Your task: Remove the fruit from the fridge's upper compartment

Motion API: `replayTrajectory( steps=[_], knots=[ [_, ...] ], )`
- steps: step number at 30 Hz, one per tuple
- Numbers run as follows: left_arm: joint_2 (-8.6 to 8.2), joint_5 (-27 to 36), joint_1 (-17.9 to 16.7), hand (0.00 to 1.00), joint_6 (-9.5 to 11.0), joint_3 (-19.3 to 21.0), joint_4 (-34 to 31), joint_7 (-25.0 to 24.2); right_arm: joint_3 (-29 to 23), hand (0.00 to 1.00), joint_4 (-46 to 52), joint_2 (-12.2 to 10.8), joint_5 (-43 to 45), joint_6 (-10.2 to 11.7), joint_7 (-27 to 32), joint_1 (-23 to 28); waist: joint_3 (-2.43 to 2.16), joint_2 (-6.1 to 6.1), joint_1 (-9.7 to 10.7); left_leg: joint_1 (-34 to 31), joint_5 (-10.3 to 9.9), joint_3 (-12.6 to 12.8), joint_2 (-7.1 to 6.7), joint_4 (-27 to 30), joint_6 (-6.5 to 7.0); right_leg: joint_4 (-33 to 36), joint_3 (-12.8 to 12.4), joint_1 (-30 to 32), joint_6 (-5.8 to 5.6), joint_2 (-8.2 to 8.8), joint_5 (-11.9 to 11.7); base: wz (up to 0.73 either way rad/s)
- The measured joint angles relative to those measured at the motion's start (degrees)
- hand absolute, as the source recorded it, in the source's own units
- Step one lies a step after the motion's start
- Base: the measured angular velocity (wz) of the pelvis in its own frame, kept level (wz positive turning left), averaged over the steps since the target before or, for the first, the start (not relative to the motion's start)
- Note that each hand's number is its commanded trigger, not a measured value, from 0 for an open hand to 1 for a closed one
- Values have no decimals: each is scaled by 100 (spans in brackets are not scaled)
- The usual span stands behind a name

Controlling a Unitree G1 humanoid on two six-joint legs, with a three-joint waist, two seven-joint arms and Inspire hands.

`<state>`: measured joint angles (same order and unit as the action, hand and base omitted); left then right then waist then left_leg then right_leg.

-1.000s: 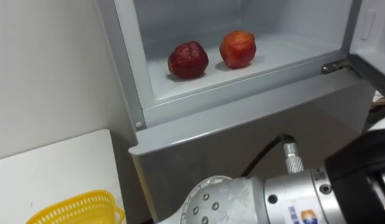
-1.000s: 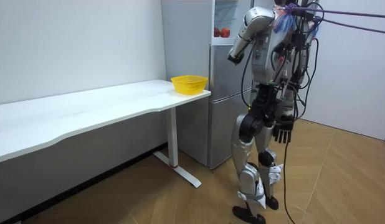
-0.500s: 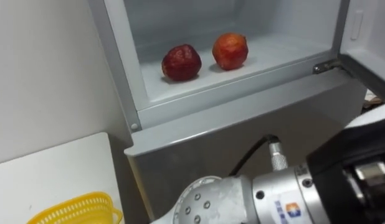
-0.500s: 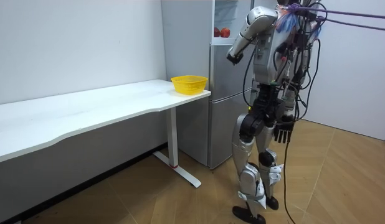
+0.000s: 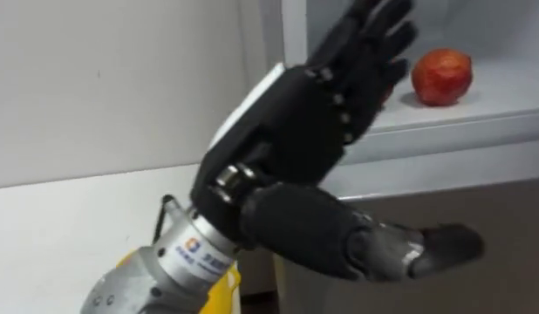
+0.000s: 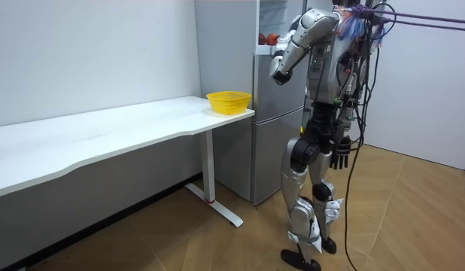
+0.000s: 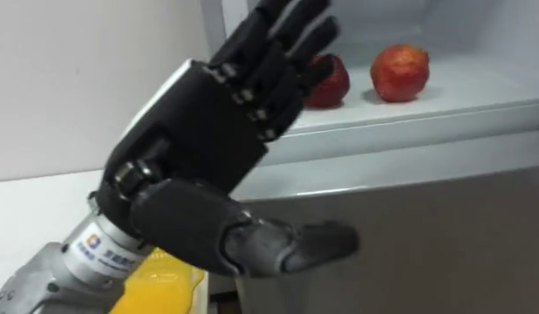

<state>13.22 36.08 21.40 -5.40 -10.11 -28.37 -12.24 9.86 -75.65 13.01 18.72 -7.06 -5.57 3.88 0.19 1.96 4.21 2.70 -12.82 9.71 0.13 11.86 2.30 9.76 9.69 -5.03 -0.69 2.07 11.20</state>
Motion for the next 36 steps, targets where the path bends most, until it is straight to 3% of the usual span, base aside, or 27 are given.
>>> replayTrajectory(
  steps=[3, 8, 11, 13, 17, 19, 22, 26, 28, 29, 31, 32, 36],
  knots=[
    [-9, -491, -141, 0, 13, 361, -163, 344, -46, 0, -22, -2, 125, 5, 25, 21, -20, -33, -69, 11, 0, -46, -3, 0, -1, -3, 45, -25, 0, 3, 0, 12],
    [-9, -1005, -294, 0, 241, 745, -184, 991, -114, 0, -9, -14, 233, 5, 83, 53, -34, -18, -170, 131, 0, -47, -2, 1, -2, -9, 81, -172, 0, 4, 0, 1],
    [-2, -1096, -509, 0, 257, 1355, -222, 1207, -373, 0, 3, -17, 275, 13, 90, 180, -43, -3, -319, 159, 6, -52, -2, 0, -12, -8, 99, -188, 1, 4, 0, -5],
    [-3, -1330, -888, 0, 417, 1997, -317, 1483, -742, 0, 32, -51, 310, 14, 91, 322, -46, 2, -347, 206, 7, -62, -4, -2, -15, -14, 152, -233, 33, 13, 22, 5],
    [6, -1717, -1595, 0, 599, 2748, -339, 1968, -909, 0, 66, -81, 346, -10, 33, 486, -48, 7, -513, 199, 9, -91, -2, -6, -22, 0, 173, -241, 49, 12, 42, 1],
    [-3, -1776, -2326, 0, 622, 3132, -249, 2188, -1128, 0, 178, -149, 529, -1, 35, 582, -43, 14, -603, 191, 6, -134, -10, -5, -23, 1, 179, -234, 50, 12, 60, 10],
    [-65, -1822, -2805, 0, 624, 3530, 385, 2555, -1182, 0, 207, -179, 480, 4, 72, 651, -40, 16, -742, 182, 8, -249, -29, 47, -24, 5, 297, -260, 52, 28, 62, 15],
    [-153, -1828, -3378, 0, 630, 3613, 1324, 3196, -1161, 0, 325, -175, 415, -15, 96, 695, -37, 3, -803, 49, 9, -456, -78, 98, -21, 5, 462, -226, 46, 56, 75, 24],
    [-339, -1823, -3690, 0, 626, 3565, 1978, 3499, -1153, 0, 331, -178, 428, -8, 94, 681, -34, 28, -814, -7, 8, -527, -96, 145, -18, 4, 537, -221, 38, 64, 79, 18],
    [-386, -1824, -3750, 0, 640, 3564, 2139, 3562, -1151, 0, 320, -178, 428, -8, 95, 701, -22, -37, -832, -6, 7, -529, -97, 142, -18, 3, 538, -220, 37, 64, 80, 5],
    [-441, -1820, -3886, 0, 688, 3487, 3184, 3726, -1145, 0, 331, -166, 411, -9, 119, 670, -32, -40, -920, -9, 7, -547, -97, 112, -19, -10, 542, -223, 38, 59, 86, 0],
    [-456, -1808, -3908, 0, 683, 3442, 3379, 3794, -1138, 0, 345, -167, 411, -12, 118, 662, -44, -21, -921, -14, 7, -567, -102, 103, -20, -10, 559, -223, 38, 62, 87, 11],
    [-498, -1782, -3882, 0, 708, 3018, 5261, 3900, -1114, 0, 413, -143, 425, -53, 114, 495, -29, -77, -930, -19, 7, -725, -154, 87, -16, -7, 619, -255, 22, 81, 105, 8]
  ],
)
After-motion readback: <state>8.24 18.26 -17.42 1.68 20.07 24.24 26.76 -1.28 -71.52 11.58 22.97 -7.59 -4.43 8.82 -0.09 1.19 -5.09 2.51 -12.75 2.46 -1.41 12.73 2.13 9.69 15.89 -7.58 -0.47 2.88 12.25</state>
